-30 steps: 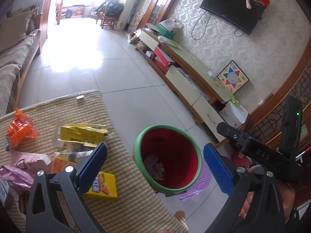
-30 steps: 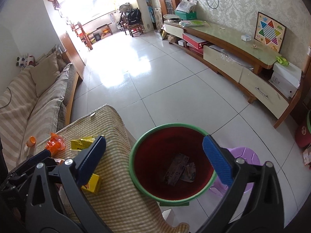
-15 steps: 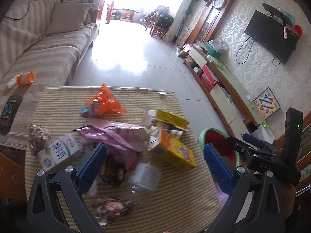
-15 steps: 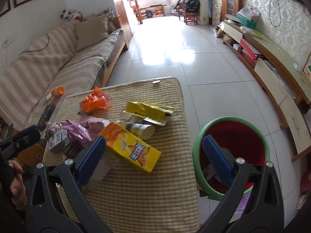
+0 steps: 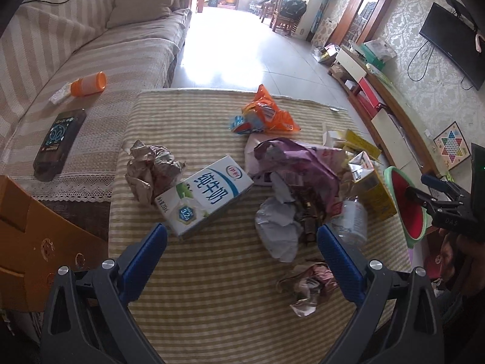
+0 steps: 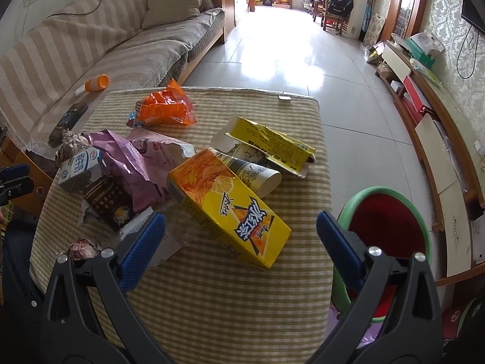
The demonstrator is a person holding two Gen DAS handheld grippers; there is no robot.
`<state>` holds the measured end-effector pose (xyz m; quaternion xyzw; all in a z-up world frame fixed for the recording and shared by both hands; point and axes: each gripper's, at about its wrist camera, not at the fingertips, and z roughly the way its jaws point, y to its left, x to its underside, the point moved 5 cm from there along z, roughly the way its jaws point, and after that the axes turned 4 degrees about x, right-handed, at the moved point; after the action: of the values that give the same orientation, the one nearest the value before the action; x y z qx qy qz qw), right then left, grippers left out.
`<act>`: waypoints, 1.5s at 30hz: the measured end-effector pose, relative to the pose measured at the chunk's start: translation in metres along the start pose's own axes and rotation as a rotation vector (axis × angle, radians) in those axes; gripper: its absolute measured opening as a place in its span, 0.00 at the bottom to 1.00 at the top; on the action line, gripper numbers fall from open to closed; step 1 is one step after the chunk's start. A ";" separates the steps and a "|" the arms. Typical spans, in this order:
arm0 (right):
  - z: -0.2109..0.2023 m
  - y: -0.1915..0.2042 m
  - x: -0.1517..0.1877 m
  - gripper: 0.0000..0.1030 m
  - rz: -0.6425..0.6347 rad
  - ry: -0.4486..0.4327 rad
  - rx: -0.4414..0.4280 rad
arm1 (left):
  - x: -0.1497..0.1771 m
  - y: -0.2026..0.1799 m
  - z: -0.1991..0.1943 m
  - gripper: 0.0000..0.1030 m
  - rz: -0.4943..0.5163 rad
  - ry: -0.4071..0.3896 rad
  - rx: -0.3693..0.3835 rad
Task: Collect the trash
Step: 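Move both tools back over the table toward the trash, then grasp the yellow juice box with the right tool while the left tool grasps grey foil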
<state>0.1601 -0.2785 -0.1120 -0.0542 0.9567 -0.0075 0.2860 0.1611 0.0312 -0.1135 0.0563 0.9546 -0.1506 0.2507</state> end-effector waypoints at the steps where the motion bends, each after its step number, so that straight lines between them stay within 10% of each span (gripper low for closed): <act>1: 0.005 0.000 0.002 0.95 -0.004 0.016 0.003 | 0.001 0.003 0.004 0.92 0.010 0.013 -0.009; 21: 0.049 0.003 0.020 0.95 -0.062 0.146 0.018 | 0.025 -0.043 0.078 0.80 0.129 0.195 0.113; 27: 0.065 -0.005 0.022 0.95 -0.047 0.178 0.010 | 0.030 -0.042 0.098 0.49 0.111 0.231 0.119; 45: 0.048 0.001 0.017 0.46 -0.107 0.115 0.001 | 0.037 -0.029 0.076 0.33 0.043 0.132 0.124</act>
<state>0.1727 -0.2786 -0.1615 -0.1046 0.9673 -0.0261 0.2298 0.1589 -0.0191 -0.1869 0.1022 0.9565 -0.2000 0.1864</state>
